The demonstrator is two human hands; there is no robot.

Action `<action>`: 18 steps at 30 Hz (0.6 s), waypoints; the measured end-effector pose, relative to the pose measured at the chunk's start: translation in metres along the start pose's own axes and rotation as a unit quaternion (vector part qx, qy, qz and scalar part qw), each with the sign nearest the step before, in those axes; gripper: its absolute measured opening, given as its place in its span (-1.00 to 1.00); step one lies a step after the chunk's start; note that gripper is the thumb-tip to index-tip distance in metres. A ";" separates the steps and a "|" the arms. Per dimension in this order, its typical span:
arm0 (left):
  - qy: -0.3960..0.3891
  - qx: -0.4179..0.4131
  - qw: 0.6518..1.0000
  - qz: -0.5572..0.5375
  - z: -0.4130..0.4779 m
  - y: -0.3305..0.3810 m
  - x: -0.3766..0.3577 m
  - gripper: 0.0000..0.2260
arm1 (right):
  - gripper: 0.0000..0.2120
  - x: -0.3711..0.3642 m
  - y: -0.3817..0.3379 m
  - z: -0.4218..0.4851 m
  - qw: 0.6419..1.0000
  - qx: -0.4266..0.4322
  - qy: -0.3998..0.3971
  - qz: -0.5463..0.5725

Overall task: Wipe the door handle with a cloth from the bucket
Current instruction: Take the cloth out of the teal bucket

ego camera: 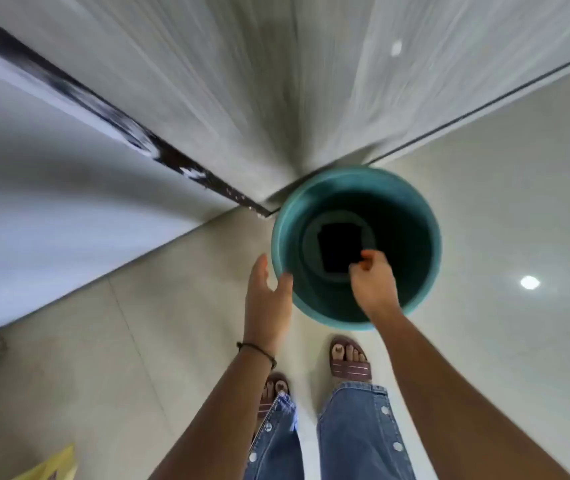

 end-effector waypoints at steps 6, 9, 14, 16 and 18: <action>0.057 -0.122 0.989 0.054 0.062 -0.014 -0.014 -0.76 | -0.34 -0.019 0.033 0.132 0.991 -0.129 -0.024 -0.025; 0.079 -0.155 0.983 0.051 0.069 -0.021 -0.014 -0.82 | -0.47 -0.030 0.045 0.168 0.989 -0.124 -0.047 -0.065; 0.087 -0.172 0.981 0.034 0.070 -0.019 -0.013 -0.81 | -0.48 -0.034 0.041 0.174 0.994 -0.107 -0.008 0.027; 0.075 -0.158 0.984 0.034 0.069 -0.016 -0.013 -0.79 | -0.44 -0.031 0.032 0.157 0.993 -0.101 -0.013 0.065; 0.044 -0.121 0.991 0.029 0.062 -0.012 -0.013 -0.70 | -0.51 -0.023 0.014 0.121 0.996 -0.069 0.008 0.059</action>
Point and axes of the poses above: each hand's wrist, its own z-axis towards the middle knuckle, its own x-axis out of the back of the hand, y = z × x, the point moved 5 cm from there along z, towards the middle knuckle, and after that the axes turned 11 degrees about -y, right-handed, at the moved point
